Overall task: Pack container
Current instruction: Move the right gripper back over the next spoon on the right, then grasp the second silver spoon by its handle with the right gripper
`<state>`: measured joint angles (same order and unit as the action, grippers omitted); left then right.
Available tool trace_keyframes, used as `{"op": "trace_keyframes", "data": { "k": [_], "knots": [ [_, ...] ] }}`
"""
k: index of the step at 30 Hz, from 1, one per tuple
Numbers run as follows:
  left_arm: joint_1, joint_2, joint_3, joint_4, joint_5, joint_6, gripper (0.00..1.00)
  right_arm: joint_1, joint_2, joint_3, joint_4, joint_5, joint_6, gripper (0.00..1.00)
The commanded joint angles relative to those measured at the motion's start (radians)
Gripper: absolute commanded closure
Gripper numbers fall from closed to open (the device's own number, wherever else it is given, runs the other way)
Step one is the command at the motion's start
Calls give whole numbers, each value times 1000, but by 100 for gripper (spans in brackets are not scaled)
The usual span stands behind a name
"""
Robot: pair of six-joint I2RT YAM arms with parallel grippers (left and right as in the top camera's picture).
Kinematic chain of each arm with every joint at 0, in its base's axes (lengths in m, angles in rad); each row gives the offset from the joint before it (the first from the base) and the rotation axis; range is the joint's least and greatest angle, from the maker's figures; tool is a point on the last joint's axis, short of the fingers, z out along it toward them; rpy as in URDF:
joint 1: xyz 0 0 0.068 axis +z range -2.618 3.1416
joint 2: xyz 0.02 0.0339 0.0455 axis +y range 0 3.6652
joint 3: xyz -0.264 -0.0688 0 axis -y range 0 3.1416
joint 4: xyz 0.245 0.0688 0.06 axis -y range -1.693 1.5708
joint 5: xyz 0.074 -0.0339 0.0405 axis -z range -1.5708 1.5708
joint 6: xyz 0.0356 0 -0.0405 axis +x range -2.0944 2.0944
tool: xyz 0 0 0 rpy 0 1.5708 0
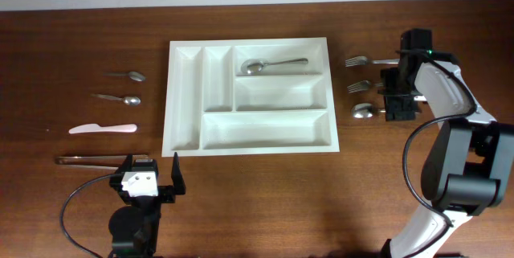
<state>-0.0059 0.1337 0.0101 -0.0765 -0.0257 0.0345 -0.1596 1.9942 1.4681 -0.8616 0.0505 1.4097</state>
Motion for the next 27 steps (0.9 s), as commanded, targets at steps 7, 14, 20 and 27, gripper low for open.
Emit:
{"op": "trace_keyframes", "data": {
  "k": [7,14,20,27],
  "knots": [
    [0,-7,0,-7,14,12,1,-3,74,-6,-23,-18,-6,12],
    [0,-7,0,-7,14,12,1,3,101,-6,-21,-44,-6,21],
    [0,-7,0,-7,14,12,1,4,103,-6,-28,-72,-6,49],
    [0,-7,0,-7,14,12,1,4,102,-6,-48,-74,-6,86]
  ]
}}
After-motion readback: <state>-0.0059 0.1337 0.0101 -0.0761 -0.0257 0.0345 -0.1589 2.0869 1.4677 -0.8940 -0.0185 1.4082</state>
